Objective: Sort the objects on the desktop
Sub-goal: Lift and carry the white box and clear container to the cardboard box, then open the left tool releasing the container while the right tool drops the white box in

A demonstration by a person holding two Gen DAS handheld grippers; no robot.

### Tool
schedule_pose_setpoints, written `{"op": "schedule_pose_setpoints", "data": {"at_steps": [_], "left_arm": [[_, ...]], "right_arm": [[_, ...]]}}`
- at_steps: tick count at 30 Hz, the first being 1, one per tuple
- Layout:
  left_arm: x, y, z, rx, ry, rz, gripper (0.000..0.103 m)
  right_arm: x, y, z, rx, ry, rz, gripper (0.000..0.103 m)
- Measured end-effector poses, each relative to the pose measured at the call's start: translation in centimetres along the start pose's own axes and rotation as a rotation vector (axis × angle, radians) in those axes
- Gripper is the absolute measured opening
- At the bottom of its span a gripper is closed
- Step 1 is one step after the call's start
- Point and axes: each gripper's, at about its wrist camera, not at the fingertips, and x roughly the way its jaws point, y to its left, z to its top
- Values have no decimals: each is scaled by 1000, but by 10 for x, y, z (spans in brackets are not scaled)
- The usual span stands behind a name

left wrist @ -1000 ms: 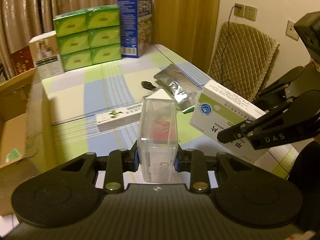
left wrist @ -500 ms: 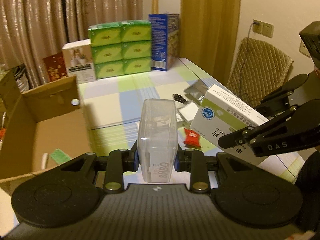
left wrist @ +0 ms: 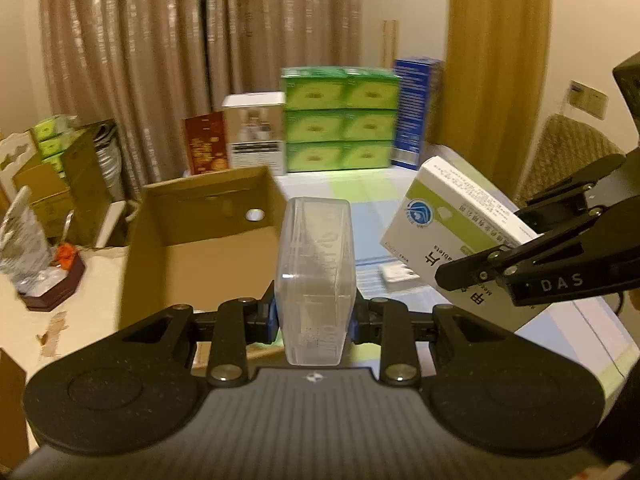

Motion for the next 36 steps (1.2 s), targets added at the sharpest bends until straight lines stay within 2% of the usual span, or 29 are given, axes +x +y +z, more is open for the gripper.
{"op": "schedule_pose_setpoints", "data": {"at_steps": [6,15,26,36], "left_arm": [[6,48,13,-29,4,50,26],[40,93,14,-57,34,62,26],[90,111,-4,-82,87,37,26],[112,114,-17,-94,122,23,26]], "right_arm": [[26,21,35,25,-21,46,22],[76,25,71,83,-17,55,22],[130,21,79,104,29,56,22],[152,20,71,104,54,42,22]]}}
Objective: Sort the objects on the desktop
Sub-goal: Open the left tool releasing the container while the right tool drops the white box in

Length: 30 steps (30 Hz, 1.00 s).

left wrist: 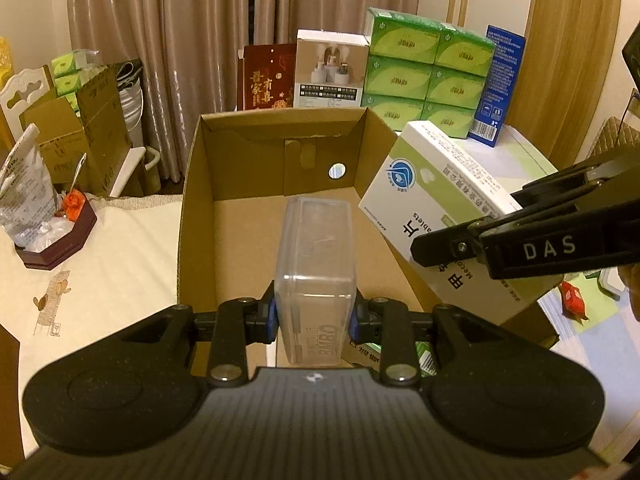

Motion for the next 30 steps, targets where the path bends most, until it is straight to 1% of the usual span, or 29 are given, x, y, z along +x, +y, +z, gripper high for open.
{"op": "schedule_pose_setpoints", "data": {"at_steps": [2,3,10,14,17,19,26,30], "left_arm": [[2,0,-1,0,4,11,28],[2,0,-1,2,5,20,31],[-5,3,-2,-3,-12,38,33],[-11,4,-3,-2,-18,43,34],[-14,5,-4,-6,-22,47,38],[-17,5,-6,-7,-22,50,38],[-27,-2,-10,-11,-26,48,39],[-37,-8,-11,-17,-37,47,45]], "right_arm": [[3,-1,0,3,5,0,22],[3,-1,-1,4,6,2,22],[4,-1,-1,3,5,2,22],[3,-3,1,34,-14,19,23],[-3,-5,2,43,-40,15,26],[-9,-8,1,48,-54,11,30],[-34,-15,-7,74,-91,5,35],[-52,-19,-16,89,-114,4,39]]}}
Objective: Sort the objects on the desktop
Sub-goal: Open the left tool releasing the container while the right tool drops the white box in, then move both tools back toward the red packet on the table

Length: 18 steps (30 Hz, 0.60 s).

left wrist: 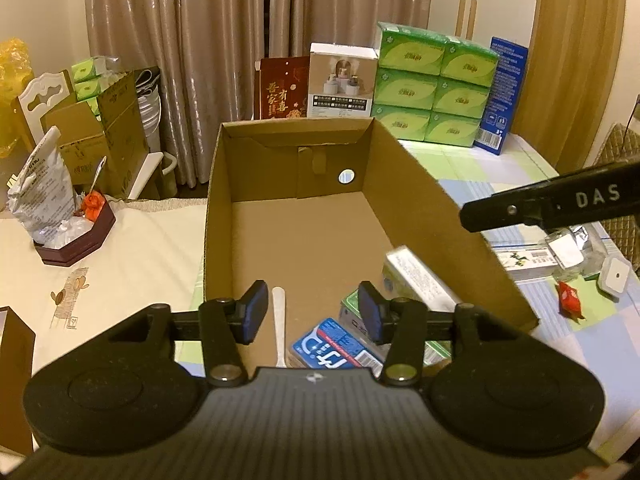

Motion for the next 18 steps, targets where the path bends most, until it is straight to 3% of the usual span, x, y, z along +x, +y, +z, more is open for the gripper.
{"op": "schedule_pose_setpoints", "data": {"at_steps": [11,18], "left_arm": [[-33,-30,-1,-2,-22,-14,54],[-50,-54,-4,7,-33,-28,66]], "right_arm": [[-56,-17,-26,58,-51,-19,60],[-85,-36,-43,89,-65,-47,79]]}}
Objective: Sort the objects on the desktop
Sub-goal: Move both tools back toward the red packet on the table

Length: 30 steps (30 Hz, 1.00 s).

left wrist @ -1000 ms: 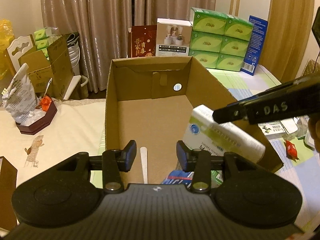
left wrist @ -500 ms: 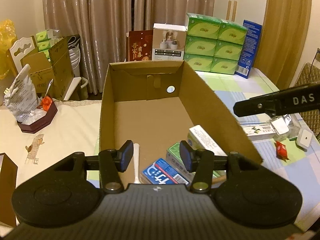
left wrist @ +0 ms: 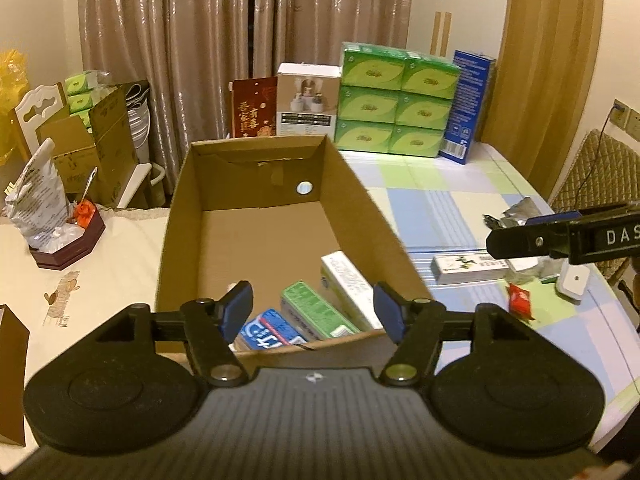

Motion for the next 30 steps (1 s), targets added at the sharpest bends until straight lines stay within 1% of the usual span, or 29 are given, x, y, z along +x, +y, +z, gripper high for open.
{"op": "schedule_pose_setpoints", "data": {"at_steps": [4,6,10,12,15,17,20,23,30], "left_arm": [[-9,-16,-1,8,-12,-9,75],[-12,-25,-1,18,-18,-14,80],[-16,-44,0,44,-26,-26,87],[-18,-53,0,53,-35,-31,95],[-20,-66,1,64,-42,-47,99],[-20,-76,1,76,-45,-55,101],[-20,-89,1,99,-42,-73,101],[-17,-103,-1,122,-39,-76,102],[-8,-131,-5,141,-21,-116,102]], "right_arm": [[-16,-13,-7,15,-12,-20,90],[-25,-19,-12,17,-16,-33,93],[-40,-35,-22,40,-20,-56,97],[-47,-44,-27,53,-24,-66,98],[-60,-56,-37,73,-30,-83,100],[-68,-65,-44,85,-33,-97,101],[-80,-80,-55,114,-26,-123,101],[-91,-95,-65,155,-28,-143,101],[-114,-125,-86,217,-30,-191,101]]}}
